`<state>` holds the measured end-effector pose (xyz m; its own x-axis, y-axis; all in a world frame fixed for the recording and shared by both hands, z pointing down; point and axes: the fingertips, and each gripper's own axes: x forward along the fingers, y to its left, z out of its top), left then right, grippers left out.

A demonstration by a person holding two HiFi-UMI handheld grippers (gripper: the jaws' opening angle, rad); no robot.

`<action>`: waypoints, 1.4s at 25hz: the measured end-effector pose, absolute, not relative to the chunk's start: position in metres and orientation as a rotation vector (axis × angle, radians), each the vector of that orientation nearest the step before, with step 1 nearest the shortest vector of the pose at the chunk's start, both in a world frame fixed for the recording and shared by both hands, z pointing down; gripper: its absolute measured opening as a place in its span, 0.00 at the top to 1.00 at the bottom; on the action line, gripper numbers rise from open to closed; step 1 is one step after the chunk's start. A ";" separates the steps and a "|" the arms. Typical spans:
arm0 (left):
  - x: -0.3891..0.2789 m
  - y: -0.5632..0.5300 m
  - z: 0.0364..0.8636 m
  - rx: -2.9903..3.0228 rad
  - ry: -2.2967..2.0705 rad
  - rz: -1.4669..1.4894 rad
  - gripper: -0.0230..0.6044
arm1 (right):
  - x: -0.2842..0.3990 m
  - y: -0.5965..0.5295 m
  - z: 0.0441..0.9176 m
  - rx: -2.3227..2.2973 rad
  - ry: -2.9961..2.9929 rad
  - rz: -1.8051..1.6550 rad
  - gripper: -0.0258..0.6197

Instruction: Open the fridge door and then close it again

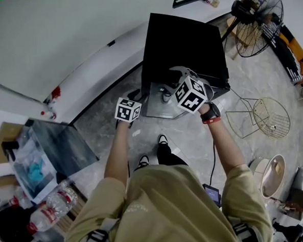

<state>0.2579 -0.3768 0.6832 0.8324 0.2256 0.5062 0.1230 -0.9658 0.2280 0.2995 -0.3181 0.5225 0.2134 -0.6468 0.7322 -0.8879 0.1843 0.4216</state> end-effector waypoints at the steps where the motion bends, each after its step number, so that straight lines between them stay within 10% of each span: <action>1: 0.260 -0.376 0.685 2.826 0.281 0.822 0.67 | 0.300 -0.318 0.524 1.525 -1.501 0.319 0.63; 35: 0.261 -0.375 0.691 2.896 0.216 0.930 0.78 | 0.295 -0.316 0.528 1.512 -1.505 0.294 0.64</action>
